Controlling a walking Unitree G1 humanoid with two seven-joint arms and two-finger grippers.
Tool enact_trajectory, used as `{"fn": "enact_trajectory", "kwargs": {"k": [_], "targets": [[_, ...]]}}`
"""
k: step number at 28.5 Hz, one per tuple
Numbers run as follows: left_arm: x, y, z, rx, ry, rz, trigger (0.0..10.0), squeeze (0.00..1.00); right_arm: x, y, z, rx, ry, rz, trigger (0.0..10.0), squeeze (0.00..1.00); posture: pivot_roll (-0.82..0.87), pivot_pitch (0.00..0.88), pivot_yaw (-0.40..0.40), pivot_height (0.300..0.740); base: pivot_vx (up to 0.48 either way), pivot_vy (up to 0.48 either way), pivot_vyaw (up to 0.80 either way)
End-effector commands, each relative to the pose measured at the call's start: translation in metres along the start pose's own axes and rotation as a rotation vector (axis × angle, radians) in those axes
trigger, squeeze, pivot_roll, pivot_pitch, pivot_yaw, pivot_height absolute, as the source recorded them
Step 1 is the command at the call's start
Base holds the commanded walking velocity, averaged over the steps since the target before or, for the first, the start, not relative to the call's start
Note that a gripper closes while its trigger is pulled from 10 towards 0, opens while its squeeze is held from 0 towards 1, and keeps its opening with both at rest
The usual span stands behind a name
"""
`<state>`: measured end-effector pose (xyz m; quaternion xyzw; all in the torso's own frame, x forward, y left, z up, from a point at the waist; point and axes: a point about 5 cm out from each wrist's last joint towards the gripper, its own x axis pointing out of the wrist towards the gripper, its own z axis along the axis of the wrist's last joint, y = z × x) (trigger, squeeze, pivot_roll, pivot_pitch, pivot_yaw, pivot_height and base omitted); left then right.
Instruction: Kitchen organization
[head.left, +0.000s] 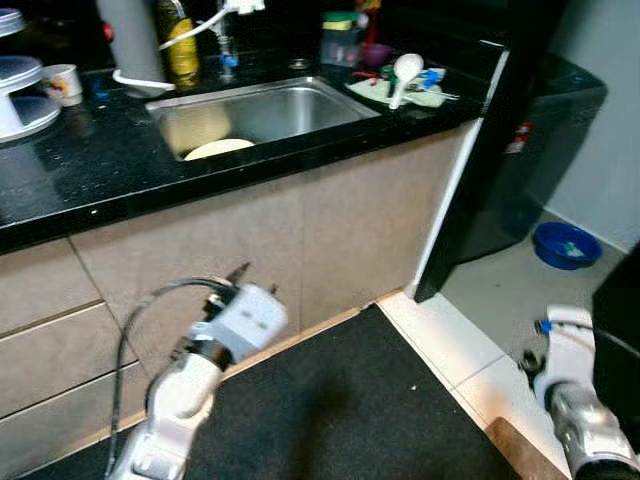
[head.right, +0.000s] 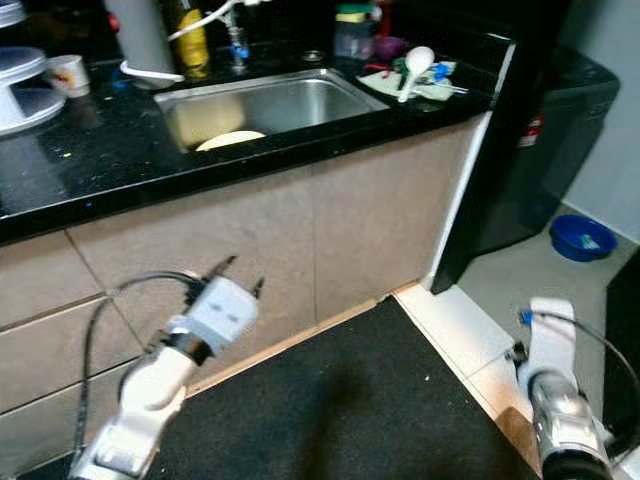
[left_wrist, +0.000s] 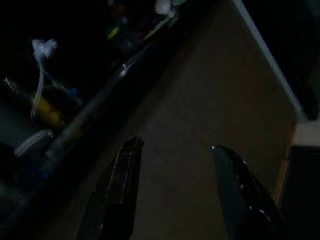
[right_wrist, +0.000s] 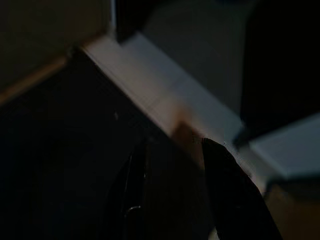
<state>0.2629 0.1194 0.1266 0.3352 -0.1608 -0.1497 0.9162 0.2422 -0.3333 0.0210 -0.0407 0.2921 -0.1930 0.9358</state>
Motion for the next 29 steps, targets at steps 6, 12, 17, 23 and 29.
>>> {"fn": "enact_trajectory", "kwargs": {"k": [6,12,17,23,29], "targets": [[-0.003,-0.016,0.013,0.104,0.035,-0.127,10.0,0.0,-0.003,-0.005,-0.025,0.075,0.051,0.027,10.0,0.0,0.02,0.0,-0.008,0.74,0.0,0.0,0.0],[0.005,-0.026,0.013,0.142,0.107,-0.195,10.0,0.0,-0.002,-0.005,-0.025,-0.011,0.052,0.057,10.0,0.0,0.03,0.0,-0.011,0.74,0.0,0.0,0.0],[0.004,-0.018,0.022,0.22,0.072,-0.144,10.0,0.0,-0.001,-0.003,-0.023,-0.046,0.032,0.101,10.0,0.0,0.03,0.0,-0.008,0.74,0.0,0.0,0.0],[0.004,-0.021,0.019,0.107,0.111,-0.143,10.0,0.0,-0.001,0.0,-0.025,-0.05,0.033,0.113,10.0,0.0,0.03,0.0,-0.014,0.74,0.0,0.0,0.0],[0.001,0.004,0.027,0.088,0.078,0.082,10.0,1.0,0.0,-0.001,-0.023,-0.046,0.021,0.122,10.0,0.0,0.02,0.0,-0.019,0.74,0.0,0.0,0.0]]}}
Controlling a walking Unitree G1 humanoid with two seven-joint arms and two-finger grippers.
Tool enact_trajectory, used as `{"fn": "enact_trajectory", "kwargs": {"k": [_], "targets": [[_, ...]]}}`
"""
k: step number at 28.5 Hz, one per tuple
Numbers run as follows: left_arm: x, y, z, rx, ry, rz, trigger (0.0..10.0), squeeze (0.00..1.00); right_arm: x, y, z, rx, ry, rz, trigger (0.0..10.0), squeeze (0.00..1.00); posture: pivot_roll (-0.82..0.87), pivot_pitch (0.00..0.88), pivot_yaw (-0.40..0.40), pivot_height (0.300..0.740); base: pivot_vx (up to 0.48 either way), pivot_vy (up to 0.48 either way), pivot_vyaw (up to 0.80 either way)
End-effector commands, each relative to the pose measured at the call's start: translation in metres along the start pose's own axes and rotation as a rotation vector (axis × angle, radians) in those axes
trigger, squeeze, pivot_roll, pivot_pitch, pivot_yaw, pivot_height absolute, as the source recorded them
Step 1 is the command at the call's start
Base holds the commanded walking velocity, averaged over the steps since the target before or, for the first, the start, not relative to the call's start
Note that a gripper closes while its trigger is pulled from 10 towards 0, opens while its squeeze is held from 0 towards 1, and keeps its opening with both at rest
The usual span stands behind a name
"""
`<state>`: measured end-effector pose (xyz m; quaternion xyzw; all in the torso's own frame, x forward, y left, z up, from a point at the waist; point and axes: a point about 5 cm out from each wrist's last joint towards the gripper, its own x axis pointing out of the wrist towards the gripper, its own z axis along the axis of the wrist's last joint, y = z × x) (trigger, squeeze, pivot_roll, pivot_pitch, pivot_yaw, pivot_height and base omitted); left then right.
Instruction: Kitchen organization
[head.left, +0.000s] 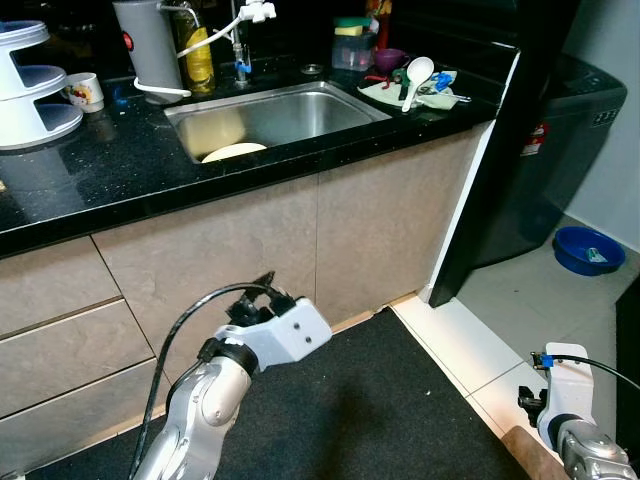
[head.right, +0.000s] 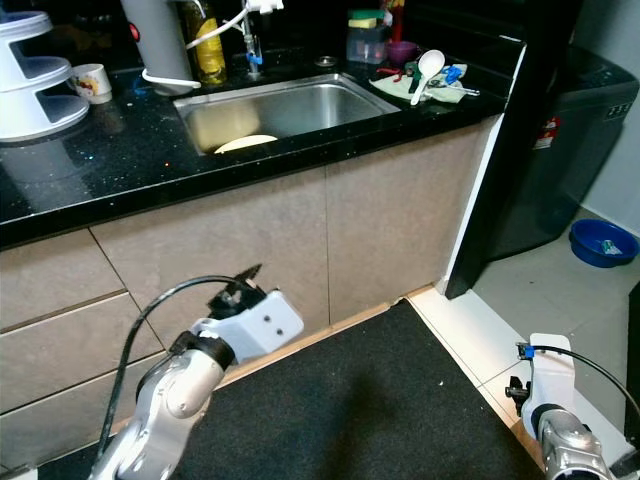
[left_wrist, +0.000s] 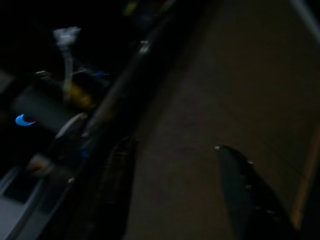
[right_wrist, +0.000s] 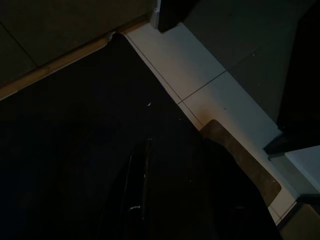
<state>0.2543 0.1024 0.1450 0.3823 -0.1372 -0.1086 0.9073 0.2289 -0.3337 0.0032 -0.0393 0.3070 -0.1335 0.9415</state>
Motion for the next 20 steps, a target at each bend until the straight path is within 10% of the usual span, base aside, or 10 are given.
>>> {"fn": "enact_trajectory", "kwargs": {"k": [1,20], "targets": [[-0.001,0.006,0.0,-0.012,-0.001,0.04,10.0,1.0,0.0,0.0,-0.001,-0.008,0.001,0.007,10.0,0.0,0.02,0.0,-0.019,0.74,0.0,0.0,0.0],[-0.003,-0.001,0.002,0.021,-0.002,0.021,10.0,1.0,-0.004,0.004,-0.006,-0.189,-0.035,0.067,10.0,0.0,0.01,0.0,-0.014,0.74,0.0,0.0,0.0]]}}
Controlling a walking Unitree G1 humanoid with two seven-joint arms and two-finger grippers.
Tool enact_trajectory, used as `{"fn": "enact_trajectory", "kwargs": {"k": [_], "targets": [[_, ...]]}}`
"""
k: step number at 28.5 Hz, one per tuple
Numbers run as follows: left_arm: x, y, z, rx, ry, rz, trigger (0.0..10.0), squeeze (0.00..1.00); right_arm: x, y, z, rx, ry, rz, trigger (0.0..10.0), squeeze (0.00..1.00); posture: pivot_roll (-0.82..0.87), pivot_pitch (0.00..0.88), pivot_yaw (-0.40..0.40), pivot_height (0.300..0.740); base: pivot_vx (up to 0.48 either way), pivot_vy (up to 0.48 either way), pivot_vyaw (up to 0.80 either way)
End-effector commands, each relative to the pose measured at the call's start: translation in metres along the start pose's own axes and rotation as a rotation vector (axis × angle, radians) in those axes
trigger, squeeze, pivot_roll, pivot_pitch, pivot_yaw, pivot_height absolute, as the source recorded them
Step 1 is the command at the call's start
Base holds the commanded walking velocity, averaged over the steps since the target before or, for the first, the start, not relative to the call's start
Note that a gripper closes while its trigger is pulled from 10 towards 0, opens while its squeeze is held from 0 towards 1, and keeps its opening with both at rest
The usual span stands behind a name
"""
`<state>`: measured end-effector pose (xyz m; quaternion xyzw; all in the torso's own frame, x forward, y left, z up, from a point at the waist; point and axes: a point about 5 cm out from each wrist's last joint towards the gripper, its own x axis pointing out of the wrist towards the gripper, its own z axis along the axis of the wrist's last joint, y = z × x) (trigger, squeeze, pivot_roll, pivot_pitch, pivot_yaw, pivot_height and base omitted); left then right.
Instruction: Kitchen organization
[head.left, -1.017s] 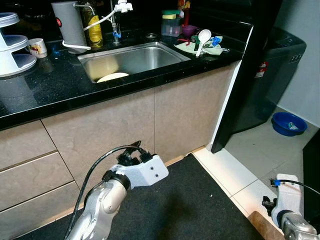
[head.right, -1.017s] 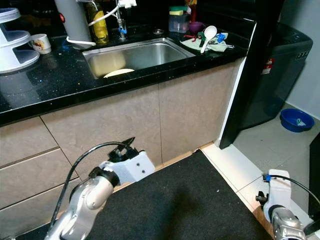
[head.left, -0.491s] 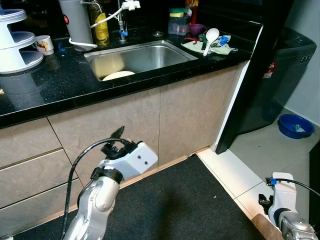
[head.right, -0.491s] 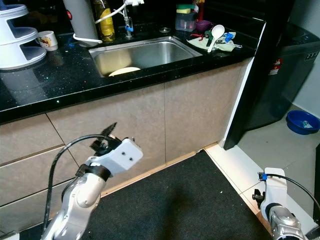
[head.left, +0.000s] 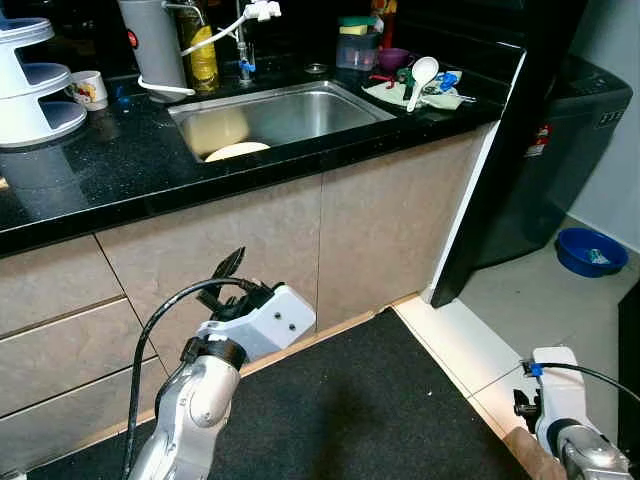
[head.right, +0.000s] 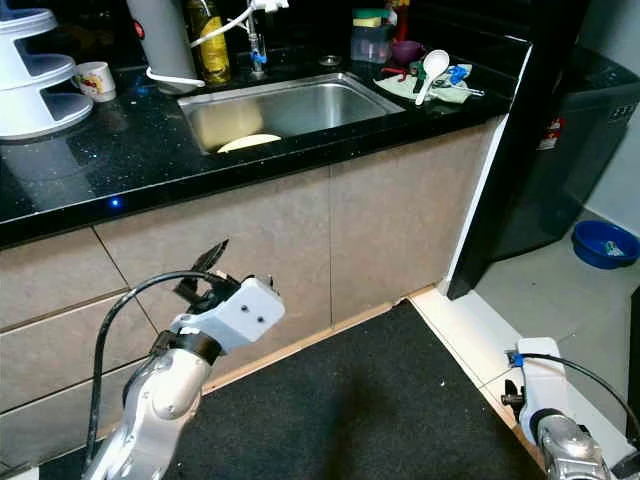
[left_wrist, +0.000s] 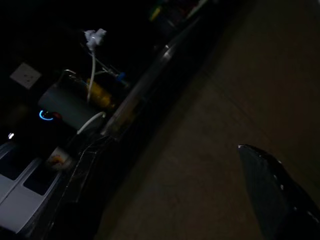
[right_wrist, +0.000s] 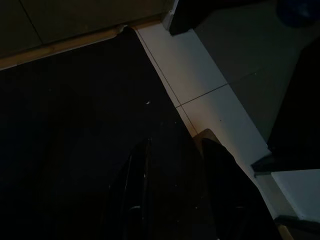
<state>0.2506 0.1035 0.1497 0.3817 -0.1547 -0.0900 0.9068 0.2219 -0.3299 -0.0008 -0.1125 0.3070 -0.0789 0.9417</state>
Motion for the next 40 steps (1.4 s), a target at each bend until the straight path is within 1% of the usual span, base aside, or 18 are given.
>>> {"fn": "enact_trajectory", "kwargs": {"k": [1,2,5,7,8,9,10,12,17,25,28,31,32,33,35,36,38,40], "targets": [[-0.001,-0.016,-0.01,0.073,0.072,-0.115,10.0,1.0,0.0,0.002,0.001,-0.023,-0.009,0.012,10.0,0.0,0.01,0.0,-0.011,0.74,0.0,0.0,0.0],[-0.001,-0.02,-0.011,0.087,0.074,-0.152,10.0,0.0,0.0,0.002,0.0,-0.025,-0.008,0.014,10.0,0.0,0.01,0.0,-0.011,0.74,0.0,0.0,0.0],[-0.001,-0.025,-0.011,0.059,0.069,-0.223,10.0,0.0,0.0,0.003,0.0,-0.021,-0.004,0.015,10.0,0.0,0.01,0.0,-0.012,0.74,0.0,0.0,0.0],[-0.001,-0.026,-0.011,0.067,0.073,-0.242,10.0,0.0,0.0,0.003,0.0,-0.024,-0.006,0.017,10.0,0.0,0.01,0.0,-0.011,0.74,0.0,0.0,0.0],[-0.001,-0.027,-0.013,0.046,0.081,-0.267,10.0,0.0,0.0,0.003,-0.001,-0.024,-0.006,0.017,10.0,0.0,0.01,0.0,-0.012,0.74,0.0,0.0,0.0],[-0.001,-0.027,-0.013,0.046,0.081,-0.267,10.0,0.0,0.0,0.003,-0.001,-0.024,-0.006,0.017,10.0,0.0,0.01,0.0,-0.012,0.74,0.0,0.0,0.0],[0.0,-0.029,-0.014,-0.001,0.095,-0.294,10.0,0.0,0.0,0.004,0.0,-0.024,-0.006,0.018,10.0,0.0,0.01,0.0,-0.015,0.74,0.0,0.0,0.0],[0.001,-0.029,-0.015,-0.033,0.105,-0.3,10.0,0.0,0.001,0.004,0.0,-0.024,-0.006,0.019,10.0,0.0,0.01,0.0,-0.016,0.74,0.0,0.0,0.0],[0.004,-0.031,-0.013,0.018,0.095,-0.326,10.0,0.0,0.001,0.004,0.001,-0.021,-0.004,0.02,10.0,0.0,0.01,0.0,-0.021,0.74,0.0,0.0,0.0],[0.007,-0.033,-0.012,-0.006,0.084,-0.355,10.0,0.0,0.002,0.003,0.002,-0.019,-0.003,0.022,10.0,0.0,0.02,0.0,-0.026,0.74,0.0,0.0,0.0],[0.009,-0.035,-0.01,0.028,0.08,-0.371,10.0,0.0,0.002,0.003,0.002,-0.018,0.003,0.023,10.0,0.0,0.02,0.0,-0.031,0.74,0.0,0.0,0.0],[0.01,-0.036,-0.011,-0.001,0.087,-0.388,10.0,0.0,0.002,0.003,0.002,-0.018,0.007,0.022,10.0,0.0,0.02,0.0,-0.033,0.74,0.0,0.0,0.0],[0.011,-0.035,-0.012,-0.052,0.092,-0.402,10.0,0.0,0.002,0.002,0.002,-0.018,0.011,0.021,10.0,0.0,0.01,0.0,-0.032,0.74,0.0,0.0,0.0],[0.01,-0.034,-0.01,-0.075,0.056,-0.399,10.0,0.0,0.002,0.002,0.003,-0.02,0.011,0.022,10.0,0.0,0.01,0.0,-0.032,0.74,0.0,0.0,0.0],[0.009,-0.033,-0.009,-0.074,0.037,-0.402,10.0,0.0,0.002,0.002,0.003,-0.021,0.011,0.023,10.0,0.0,0.02,0.0,-0.035,0.74,0.0,0.0,0.0],[0.008,-0.032,-0.008,-0.056,0.029,-0.393,10.0,0.0,0.003,0.003,0.003,-0.025,0.01,0.026,10.0,0.0,0.01,0.0,-0.034,0.74,0.0,0.0,0.0],[0.008,-0.032,-0.008,-0.061,0.037,-0.389,10.0,0.0,0.003,0.004,0.003,-0.025,0.006,0.033,10.0,0.0,0.01,0.0,-0.035,0.74,0.0,0.0,0.0],[0.009,-0.032,-0.009,-0.076,0.044,-0.398,10.0,0.0,0.003,0.009,0.003,-0.056,-0.006,0.065,10.0,0.0,0.01,0.0,-0.034,0.74,0.0,0.0,0.0]]}}
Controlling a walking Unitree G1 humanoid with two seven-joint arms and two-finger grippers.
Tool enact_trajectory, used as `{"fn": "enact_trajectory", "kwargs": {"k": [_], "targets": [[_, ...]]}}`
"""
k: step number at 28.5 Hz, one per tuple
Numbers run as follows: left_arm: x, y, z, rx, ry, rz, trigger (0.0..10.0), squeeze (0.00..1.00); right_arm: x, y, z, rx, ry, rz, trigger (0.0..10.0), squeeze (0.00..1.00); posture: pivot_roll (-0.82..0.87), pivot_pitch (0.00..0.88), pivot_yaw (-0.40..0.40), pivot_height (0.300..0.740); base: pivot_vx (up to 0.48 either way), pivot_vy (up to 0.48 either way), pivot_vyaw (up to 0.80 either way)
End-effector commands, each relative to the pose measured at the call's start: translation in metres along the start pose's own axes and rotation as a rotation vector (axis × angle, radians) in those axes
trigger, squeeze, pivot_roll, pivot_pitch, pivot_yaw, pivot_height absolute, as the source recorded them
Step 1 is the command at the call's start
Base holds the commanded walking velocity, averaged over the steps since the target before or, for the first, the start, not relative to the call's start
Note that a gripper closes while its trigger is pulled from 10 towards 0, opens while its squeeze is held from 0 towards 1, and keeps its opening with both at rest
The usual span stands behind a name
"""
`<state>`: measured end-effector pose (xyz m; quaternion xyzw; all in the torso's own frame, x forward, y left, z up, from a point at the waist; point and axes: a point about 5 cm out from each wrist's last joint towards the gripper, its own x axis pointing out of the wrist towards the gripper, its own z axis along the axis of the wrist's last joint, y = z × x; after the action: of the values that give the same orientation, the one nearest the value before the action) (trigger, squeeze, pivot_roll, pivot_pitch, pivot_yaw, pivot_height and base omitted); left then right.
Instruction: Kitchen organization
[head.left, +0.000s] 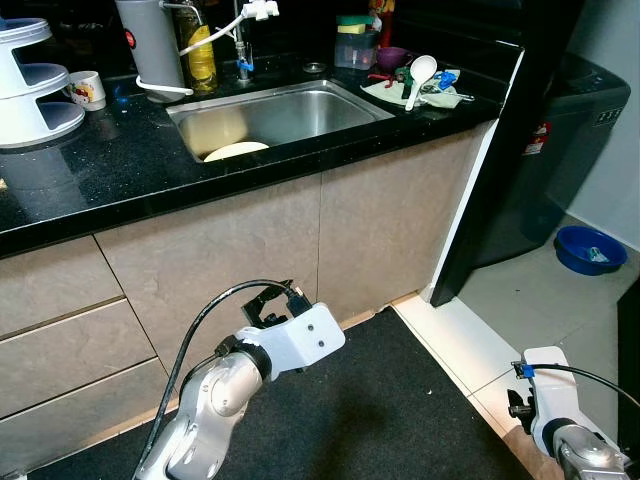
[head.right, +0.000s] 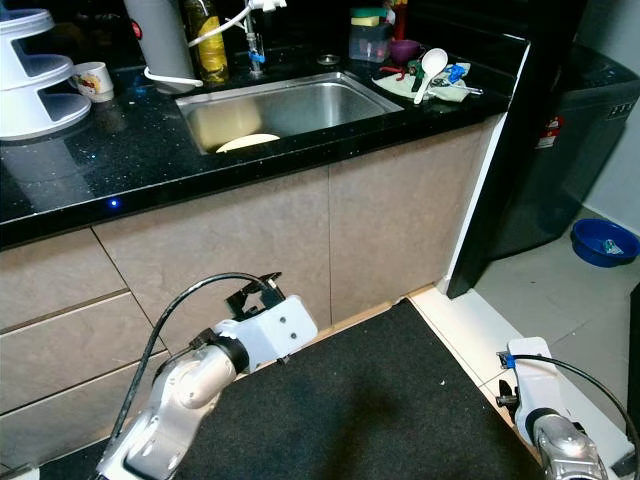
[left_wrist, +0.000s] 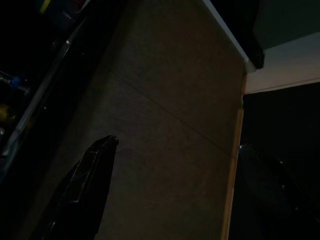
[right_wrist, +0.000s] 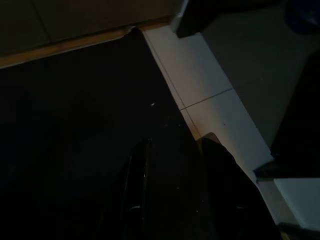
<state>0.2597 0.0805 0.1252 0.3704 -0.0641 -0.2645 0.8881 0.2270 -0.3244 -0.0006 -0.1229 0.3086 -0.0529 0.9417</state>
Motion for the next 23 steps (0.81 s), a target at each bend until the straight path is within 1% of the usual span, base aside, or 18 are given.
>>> {"fn": "enact_trajectory", "kwargs": {"k": [1,3,7,8,9,11,12,13,16,19,23], "targets": [[-0.001,0.001,-0.005,-0.011,0.013,-0.015,10.0,0.0,0.0,0.006,-0.001,-0.034,-0.008,0.036,10.0,0.0,0.01,0.0,-0.031,0.74,0.0,0.0,0.0],[-0.002,0.001,-0.005,-0.017,0.003,-0.021,10.0,0.0,0.0,0.008,-0.001,-0.046,-0.016,0.047,10.0,0.0,0.01,0.0,-0.031,0.74,0.0,0.0,0.0],[-0.003,0.002,-0.004,-0.04,-0.031,-0.042,10.0,0.0,0.001,0.022,-0.002,-0.074,-0.034,0.094,10.0,0.0,0.01,0.0,-0.027,0.74,0.0,0.0,0.0],[-0.003,0.002,-0.003,-0.031,-0.037,-0.033,10.0,0.0,0.001,0.024,-0.002,-0.088,-0.036,0.099,10.0,0.0,0.01,0.0,-0.026,0.74,0.0,0.0,0.0],[-0.004,0.002,-0.003,-0.027,-0.038,-0.031,10.0,0.0,0.001,0.025,-0.002,-0.075,-0.035,0.106,10.0,0.0,0.01,0.0,-0.027,0.74,0.0,0.0,0.0],[-0.002,0.001,-0.004,-0.032,-0.014,-0.043,10.0,0.0,0.001,0.025,-0.002,-0.072,-0.034,0.105,10.0,0.0,0.02,0.0,-0.029,0.74,0.0,0.0,0.0],[0.005,-0.004,-0.001,0.007,0.012,-0.078,10.0,0.0,0.001,0.024,-0.002,-0.062,-0.033,0.103,10.0,0.0,0.02,0.0,-0.029,0.74,0.0,0.0,0.0],[0.007,-0.005,0.0,0.02,0.016,-0.085,10.0,0.0,0.001,0.024,-0.002,-0.059,-0.033,0.103,10.0,0.0,0.02,0.0,-0.029,0.74,0.0,0.0,0.0],[0.012,-0.013,0.002,0.108,0.037,-0.14,10.0,0.0,0.001,0.024,-0.002,-0.059,-0.034,0.103,10.0,0.0,0.01,0.0,-0.024,0.74,0.0,0.0,0.0],[0.011,-0.01,-0.001,0.076,0.044,-0.139,10.0,0.0,0.001,0.025,-0.002,-0.054,-0.037,0.099,10.0,0.0,0.0,0.0,-0.022,0.74,0.0,0.0,0.0],[0.01,-0.009,-0.001,0.078,0.034,-0.14,10.0,0.0,0.002,0.024,-0.001,-0.049,-0.039,0.094,10.0,0.0,0.01,0.0,-0.022,0.74,0.0,0.0,0.0]]}}
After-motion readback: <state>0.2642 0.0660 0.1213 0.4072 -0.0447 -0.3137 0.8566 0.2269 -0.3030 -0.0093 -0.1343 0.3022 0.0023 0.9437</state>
